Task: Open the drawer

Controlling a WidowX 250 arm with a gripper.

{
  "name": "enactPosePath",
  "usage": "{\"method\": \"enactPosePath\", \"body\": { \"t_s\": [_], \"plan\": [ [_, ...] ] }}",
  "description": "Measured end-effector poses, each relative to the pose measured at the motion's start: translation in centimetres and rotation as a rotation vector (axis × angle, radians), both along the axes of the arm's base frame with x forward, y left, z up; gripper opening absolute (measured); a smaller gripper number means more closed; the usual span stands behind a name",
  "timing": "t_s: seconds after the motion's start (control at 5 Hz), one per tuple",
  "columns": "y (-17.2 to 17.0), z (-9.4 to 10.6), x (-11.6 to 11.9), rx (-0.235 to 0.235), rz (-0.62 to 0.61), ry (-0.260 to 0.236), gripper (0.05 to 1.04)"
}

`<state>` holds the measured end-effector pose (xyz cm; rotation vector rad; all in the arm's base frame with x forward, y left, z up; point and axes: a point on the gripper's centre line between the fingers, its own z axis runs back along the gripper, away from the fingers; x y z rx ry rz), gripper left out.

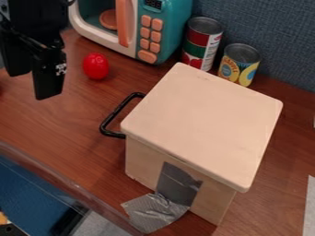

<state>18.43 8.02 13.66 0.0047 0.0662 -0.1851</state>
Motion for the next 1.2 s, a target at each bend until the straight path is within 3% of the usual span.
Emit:
{"method": "enactPosePath", "body": {
  "t_s": [0.2, 0.4, 0.6, 0.8, 1.0, 1.2],
  "plan": [
    [-0.1, -0.3, 0.0, -0.011, 0.006, 0.012, 0.999],
    [0.1, -0.3, 2.4, -0.022, 0.066, -0.063, 0.999],
    [0.4, -1.0, 4.2, -0.046, 0.120, -0.073, 0.999],
    [-0.6, -1.8, 6.1, -0.069, 0.152, -0.134, 0.999],
    [-1.6, -2.8, 7.3, -0.093, 0.177, -0.208, 0.999],
    [-2.5, -3.9, 8.1, -0.113, 0.187, -0.250, 0.999]
  ]
}}
